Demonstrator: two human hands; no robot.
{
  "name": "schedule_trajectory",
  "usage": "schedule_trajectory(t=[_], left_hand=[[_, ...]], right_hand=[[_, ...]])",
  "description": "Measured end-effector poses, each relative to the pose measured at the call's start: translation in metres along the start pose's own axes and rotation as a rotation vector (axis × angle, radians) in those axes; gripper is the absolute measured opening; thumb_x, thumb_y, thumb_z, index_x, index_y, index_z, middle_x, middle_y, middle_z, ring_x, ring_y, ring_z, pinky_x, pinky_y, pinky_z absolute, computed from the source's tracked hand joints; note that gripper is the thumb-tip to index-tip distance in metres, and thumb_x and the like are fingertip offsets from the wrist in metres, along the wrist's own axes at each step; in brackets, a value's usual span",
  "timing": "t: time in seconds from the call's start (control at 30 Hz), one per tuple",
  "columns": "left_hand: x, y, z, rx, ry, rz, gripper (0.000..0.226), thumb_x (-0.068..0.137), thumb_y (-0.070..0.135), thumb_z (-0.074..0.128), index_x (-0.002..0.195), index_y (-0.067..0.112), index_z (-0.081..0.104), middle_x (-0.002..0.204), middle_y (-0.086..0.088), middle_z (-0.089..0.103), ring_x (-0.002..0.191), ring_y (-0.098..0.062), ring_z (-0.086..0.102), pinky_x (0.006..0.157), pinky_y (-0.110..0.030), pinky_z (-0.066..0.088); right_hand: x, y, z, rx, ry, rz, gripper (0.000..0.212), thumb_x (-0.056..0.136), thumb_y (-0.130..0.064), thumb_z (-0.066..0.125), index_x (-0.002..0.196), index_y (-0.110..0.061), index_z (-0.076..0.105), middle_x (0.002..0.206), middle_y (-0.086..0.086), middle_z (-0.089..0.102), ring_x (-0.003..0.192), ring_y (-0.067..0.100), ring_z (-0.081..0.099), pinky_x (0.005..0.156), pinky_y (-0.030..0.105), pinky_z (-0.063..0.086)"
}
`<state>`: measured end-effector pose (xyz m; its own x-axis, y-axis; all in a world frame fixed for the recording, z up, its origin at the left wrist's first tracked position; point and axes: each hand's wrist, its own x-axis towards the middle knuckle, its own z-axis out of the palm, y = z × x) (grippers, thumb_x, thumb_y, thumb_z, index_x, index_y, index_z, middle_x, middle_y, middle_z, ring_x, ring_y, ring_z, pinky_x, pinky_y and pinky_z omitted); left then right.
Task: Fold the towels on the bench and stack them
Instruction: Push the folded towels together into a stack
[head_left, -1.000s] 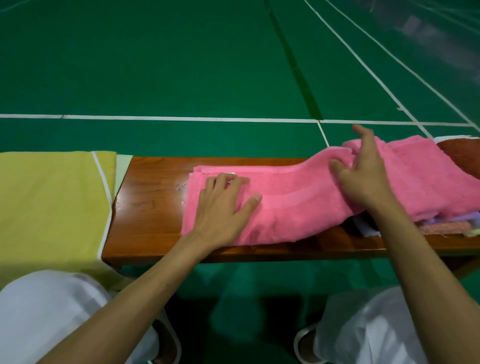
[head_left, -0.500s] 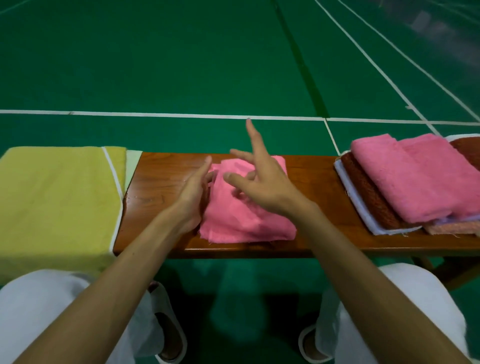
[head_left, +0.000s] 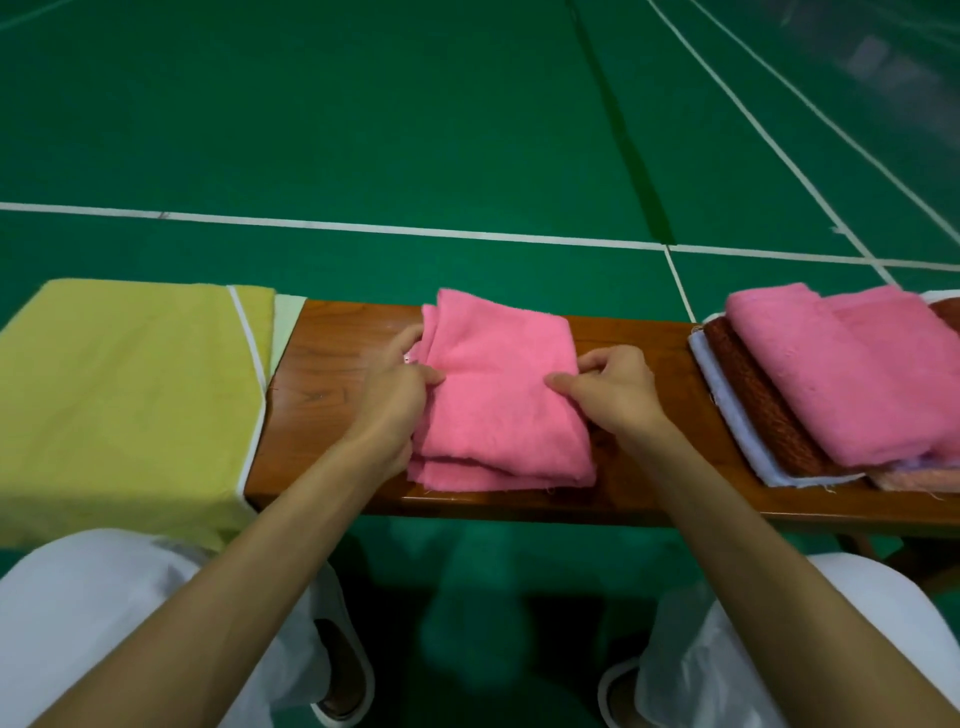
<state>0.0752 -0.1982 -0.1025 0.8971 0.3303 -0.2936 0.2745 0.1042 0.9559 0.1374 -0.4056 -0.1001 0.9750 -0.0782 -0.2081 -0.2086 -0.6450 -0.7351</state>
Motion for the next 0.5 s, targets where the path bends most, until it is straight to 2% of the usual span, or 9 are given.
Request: schedule_trajectory(t=[0.03, 0.1, 0.17, 0.2, 0.27, 0.33, 0.37, 0.43, 0.5], left_hand=[[-0.004, -0.002, -0.003, 0.075, 0.012, 0.014, 0.056, 0.079, 0.006, 0.054, 0.13, 0.027, 0.065, 0.128, -0.004, 0.068, 0.113, -0.028, 0.064, 0.096, -0.05, 0.053], [-0.012, -0.009, -0.007, 0.303, 0.024, 0.097, 0.045, 0.087, 0.012, 0.06, 0.131, 0.021, 0.062, 0.13, -0.001, 0.066, 0.111, -0.02, 0.063, 0.091, -0.038, 0.052], [-0.02, -0.013, -0.012, 0.716, 0.15, 0.276, 0.033, 0.093, 0.032, 0.068, 0.122, 0.018, 0.063, 0.117, 0.001, 0.068, 0.099, -0.015, 0.063, 0.077, -0.032, 0.05], [-0.023, -0.014, -0.015, 0.95, 0.254, 0.368, 0.041, 0.09, 0.047, 0.067, 0.12, 0.019, 0.062, 0.114, 0.0, 0.066, 0.098, -0.016, 0.06, 0.074, -0.033, 0.047], [-0.023, -0.013, -0.019, 1.183, 0.343, 0.546, 0.061, 0.089, 0.064, 0.055, 0.13, 0.019, 0.056, 0.125, -0.005, 0.058, 0.112, -0.024, 0.051, 0.084, -0.039, 0.046], [-0.017, -0.013, -0.02, 1.211, 0.19, 0.676, 0.071, 0.096, 0.065, 0.04, 0.153, 0.022, 0.042, 0.157, -0.007, 0.041, 0.143, -0.028, 0.035, 0.113, -0.047, 0.036], [-0.013, -0.015, -0.018, 1.238, 0.068, 0.721, 0.071, 0.1, 0.063, 0.031, 0.161, 0.025, 0.03, 0.169, -0.004, 0.023, 0.155, -0.026, 0.018, 0.124, -0.049, 0.021], [-0.005, -0.026, -0.015, 1.316, -0.15, 0.758, 0.068, 0.105, 0.059, 0.016, 0.165, 0.029, 0.009, 0.173, 0.0, -0.004, 0.159, -0.019, -0.012, 0.129, -0.051, 0.0], [0.001, -0.036, -0.014, 1.359, -0.256, 0.689, 0.07, 0.104, 0.061, 0.009, 0.164, 0.028, -0.004, 0.17, 0.001, -0.015, 0.156, -0.017, -0.022, 0.129, -0.051, -0.004]], right_hand=[[0.001, 0.001, 0.002, -0.002, 0.016, -0.005, 0.022, 0.078, -0.037, 0.087, 0.076, -0.022, 0.07, 0.085, -0.004, 0.073, 0.086, 0.02, 0.069, 0.082, 0.049, 0.06], [0.001, 0.002, 0.005, -0.006, 0.039, -0.027, 0.026, 0.077, -0.041, 0.087, 0.085, -0.026, 0.068, 0.092, -0.005, 0.072, 0.092, 0.019, 0.069, 0.085, 0.048, 0.059], [-0.002, 0.002, 0.006, -0.074, 0.09, -0.108, 0.044, 0.081, -0.049, 0.082, 0.112, -0.022, 0.063, 0.104, -0.003, 0.068, 0.1, 0.02, 0.066, 0.089, 0.046, 0.058], [-0.003, 0.003, 0.006, -0.132, 0.133, -0.174, 0.055, 0.085, -0.053, 0.076, 0.125, -0.021, 0.058, 0.114, -0.002, 0.065, 0.108, 0.021, 0.063, 0.093, 0.045, 0.056], [-0.006, 0.003, 0.005, -0.229, 0.171, -0.364, 0.066, 0.094, -0.057, 0.061, 0.146, -0.02, 0.044, 0.141, 0.004, 0.053, 0.131, 0.024, 0.049, 0.107, 0.043, 0.045], [-0.009, 0.003, 0.009, -0.349, 0.08, -0.601, 0.073, 0.099, -0.058, 0.043, 0.16, -0.021, 0.028, 0.166, 0.004, 0.028, 0.152, 0.024, 0.024, 0.122, 0.044, 0.025], [-0.01, 0.003, 0.013, -0.436, 0.004, -0.677, 0.074, 0.1, -0.058, 0.035, 0.163, -0.024, 0.018, 0.172, 0.002, 0.011, 0.157, 0.023, 0.009, 0.126, 0.045, 0.014], [-0.014, 0.005, 0.024, -0.604, -0.149, -0.722, 0.074, 0.103, -0.058, 0.024, 0.164, -0.028, -0.002, 0.171, -0.003, -0.015, 0.157, 0.02, -0.015, 0.128, 0.05, -0.001], [-0.018, 0.01, 0.035, -0.72, -0.24, -0.714, 0.071, 0.105, -0.057, 0.021, 0.163, -0.029, -0.01, 0.168, -0.005, -0.023, 0.154, 0.019, -0.026, 0.127, 0.055, -0.004]])
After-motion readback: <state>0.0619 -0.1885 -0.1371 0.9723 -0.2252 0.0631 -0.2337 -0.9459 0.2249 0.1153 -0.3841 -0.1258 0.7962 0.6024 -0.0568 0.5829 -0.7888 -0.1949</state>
